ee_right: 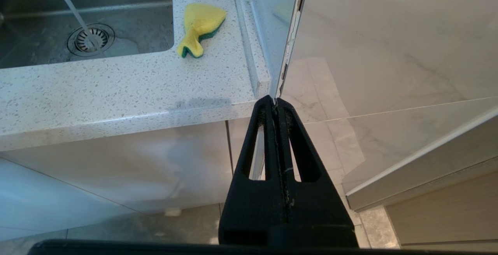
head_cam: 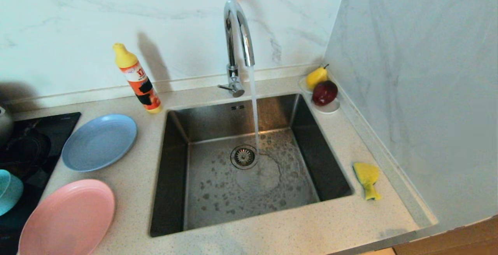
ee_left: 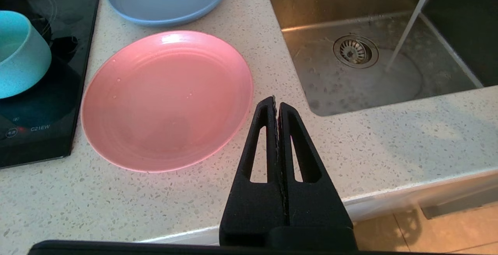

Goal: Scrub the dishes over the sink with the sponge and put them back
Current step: Turn on the faucet, then pick up a bowl and the sponge

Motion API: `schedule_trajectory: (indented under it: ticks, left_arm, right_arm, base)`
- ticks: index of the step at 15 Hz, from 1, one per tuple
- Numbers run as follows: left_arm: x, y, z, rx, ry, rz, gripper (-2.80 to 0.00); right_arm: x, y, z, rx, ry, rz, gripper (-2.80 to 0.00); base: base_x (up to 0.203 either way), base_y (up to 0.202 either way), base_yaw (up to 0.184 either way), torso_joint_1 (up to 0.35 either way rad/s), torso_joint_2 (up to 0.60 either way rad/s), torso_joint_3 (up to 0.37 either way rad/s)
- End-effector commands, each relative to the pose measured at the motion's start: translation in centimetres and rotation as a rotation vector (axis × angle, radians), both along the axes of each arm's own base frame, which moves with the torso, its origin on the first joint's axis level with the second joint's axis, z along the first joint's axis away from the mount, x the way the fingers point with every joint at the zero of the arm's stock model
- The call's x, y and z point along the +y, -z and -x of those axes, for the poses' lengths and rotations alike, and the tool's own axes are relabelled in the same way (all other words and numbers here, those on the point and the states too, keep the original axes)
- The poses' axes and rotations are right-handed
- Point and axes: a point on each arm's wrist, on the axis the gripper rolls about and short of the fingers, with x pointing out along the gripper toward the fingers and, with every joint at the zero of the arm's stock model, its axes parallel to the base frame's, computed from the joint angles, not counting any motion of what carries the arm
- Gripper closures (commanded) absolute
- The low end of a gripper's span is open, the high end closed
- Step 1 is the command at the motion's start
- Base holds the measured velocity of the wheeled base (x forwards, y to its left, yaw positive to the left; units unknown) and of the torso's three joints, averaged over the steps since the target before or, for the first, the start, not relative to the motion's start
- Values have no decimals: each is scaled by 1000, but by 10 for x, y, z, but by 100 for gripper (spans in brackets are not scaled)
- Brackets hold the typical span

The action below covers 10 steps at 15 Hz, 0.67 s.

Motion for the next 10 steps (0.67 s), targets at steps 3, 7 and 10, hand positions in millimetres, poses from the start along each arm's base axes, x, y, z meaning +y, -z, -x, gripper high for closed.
schedule_trajectory:
  ticks: [3, 7, 10]
  left_arm:
    - [0, 3, -1, 12, 0, -1, 0]
    - [0, 3, -1, 12, 0, -1, 0]
    - [0, 3, -1, 13, 0, -1, 0]
  right_arm:
    - [0, 0, 0, 1, 3, 9, 0]
    - [0, 0, 0, 4, 2, 11, 0]
    - [0, -1, 0, -3, 5, 1, 0]
  base:
    - [0, 0, 0, 0, 0, 0]
    - [0, 0, 0, 0, 0, 0]
    - [0, 0, 0, 0, 0, 0]
